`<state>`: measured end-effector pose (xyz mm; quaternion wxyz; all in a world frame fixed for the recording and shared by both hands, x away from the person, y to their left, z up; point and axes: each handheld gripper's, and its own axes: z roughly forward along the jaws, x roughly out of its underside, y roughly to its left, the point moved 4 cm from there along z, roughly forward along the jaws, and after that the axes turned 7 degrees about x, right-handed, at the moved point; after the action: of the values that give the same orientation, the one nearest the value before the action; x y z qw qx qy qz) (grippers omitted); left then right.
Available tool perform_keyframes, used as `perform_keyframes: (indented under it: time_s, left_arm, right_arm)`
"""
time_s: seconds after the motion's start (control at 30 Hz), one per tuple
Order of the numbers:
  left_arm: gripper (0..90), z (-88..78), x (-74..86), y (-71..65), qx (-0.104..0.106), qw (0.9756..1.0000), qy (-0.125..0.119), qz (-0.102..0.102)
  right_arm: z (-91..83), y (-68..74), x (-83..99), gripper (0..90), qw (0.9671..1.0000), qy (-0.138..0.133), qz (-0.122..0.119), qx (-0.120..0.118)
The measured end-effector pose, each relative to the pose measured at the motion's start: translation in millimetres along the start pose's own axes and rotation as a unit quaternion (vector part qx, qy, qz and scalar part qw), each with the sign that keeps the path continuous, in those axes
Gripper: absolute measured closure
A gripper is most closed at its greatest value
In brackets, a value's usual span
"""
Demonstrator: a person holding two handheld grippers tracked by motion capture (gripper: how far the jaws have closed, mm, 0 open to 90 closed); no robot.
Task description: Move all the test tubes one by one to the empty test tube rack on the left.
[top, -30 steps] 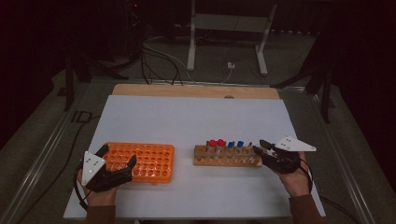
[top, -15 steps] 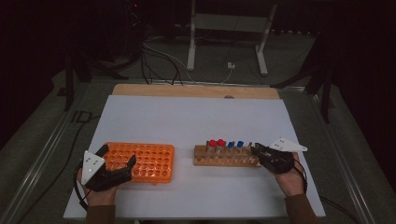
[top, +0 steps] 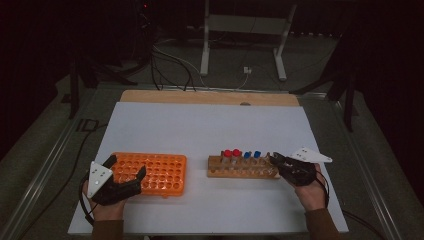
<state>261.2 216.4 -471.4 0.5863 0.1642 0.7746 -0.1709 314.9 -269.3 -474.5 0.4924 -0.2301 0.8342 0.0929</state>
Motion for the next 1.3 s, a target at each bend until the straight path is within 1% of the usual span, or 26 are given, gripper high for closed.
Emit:
perform_keyframes:
  time_s: [0.2,0.37,0.53,0.6,0.67,0.7,0.8,0.87,0.9,0.93,0.97,1.0,1.17,1.2,1.23,1.27,1.3]
  left_arm:
    - [0.6,1.5,0.4,-1.1,0.005,1.0000,0.002,0.003]
    - [0.6,3.9,0.8,-4.0,0.017,0.9998,0.004,0.009]
    - [0.6,5.5,1.2,-6.0,0.024,0.9996,0.006,0.015]
    - [0.6,6.0,1.2,-6.7,0.028,0.9995,0.005,0.015]
    - [0.6,6.1,0.6,-8.2,0.034,0.9992,0.005,0.021]
    - [0.6,6.1,-0.1,-10.6,0.038,0.9989,0.003,0.030]
    - [0.6,6.2,-0.4,-12.4,0.042,0.9986,0.000,0.032]
    - [0.9,5.8,-0.5,-12.6,0.041,0.9987,-0.003,0.030]
    - [1.2,5.0,-1.0,-12.0,0.042,0.9988,-0.007,0.023]
    - [1.2,3.0,-2.1,-10.6,0.045,0.9989,-0.016,0.002]
    - [1.2,3.0,-2.1,-10.6,0.045,0.9989,-0.016,0.002]
    - [1.2,1.8,-2.8,-9.7,0.043,0.9989,-0.016,-0.004]
    - [1.2,1.4,-4.7,-11.4,0.048,0.9987,-0.011,-0.009]
    - [1.2,2.1,-6.6,-14.2,0.054,0.9984,-0.011,-0.013]
    - [1.2,3.0,-7.7,-16.2,0.059,0.9981,-0.010,-0.012]
    - [1.2,3.0,-7.7,-16.2,0.059,0.9981,-0.010,-0.012]
    - [1.2,5.7,-10.6,-21.5,0.067,0.9977,-0.006,-0.009]
  right_arm:
    - [-8.8,-0.4,-8.9,76.4,0.9999,-0.013,0.007,-0.002]
    - [-13.6,-0.2,-16.6,76.4,0.9997,-0.021,0.008,-0.002]
    - [-18.5,-1.4,-22.6,76.4,0.9996,-0.028,0.009,-0.001]
    - [-22.9,-1.8,-27.5,76.5,0.9993,-0.036,0.009,-0.001]
    - [-25.8,-1.7,-30.5,76.4,0.9992,-0.038,0.011,0.002]
    - [-27.3,-1.8,-32.0,76.5,0.9991,-0.041,0.012,0.002]
    - [-29.8,-1.1,-35.2,76.4,0.9989,-0.046,0.013,0.002]
    - [-33.3,-0.3,-39.6,76.4,0.9985,-0.052,0.014,0.001]
    - [-34.5,0.3,-40.8,76.5,0.9984,-0.055,0.013,0.001]
    - [-35.9,0.9,-42.1,76.5,0.9983,-0.056,0.013,0.001]
    - [-37.2,1.3,-43.4,76.4,0.9982,-0.058,0.011,0.002]
    - [-38.6,1.9,-44.9,76.4,0.9982,-0.060,0.011,0.001]
    - [-43.3,5.5,-50.1,76.4,0.9981,-0.061,0.008,-0.004]
    - [-44.1,9.2,-51.3,76.4,0.9981,-0.061,0.006,-0.013]
    - [-43.7,11.8,-51.7,76.5,0.9981,-0.059,0.005,-0.016]
    - [-42.9,14.6,-51.8,76.4,0.9982,-0.057,0.002,-0.020]
    - [-41.8,17.5,-51.8,76.4,0.9982,-0.055,0.001,-0.026]
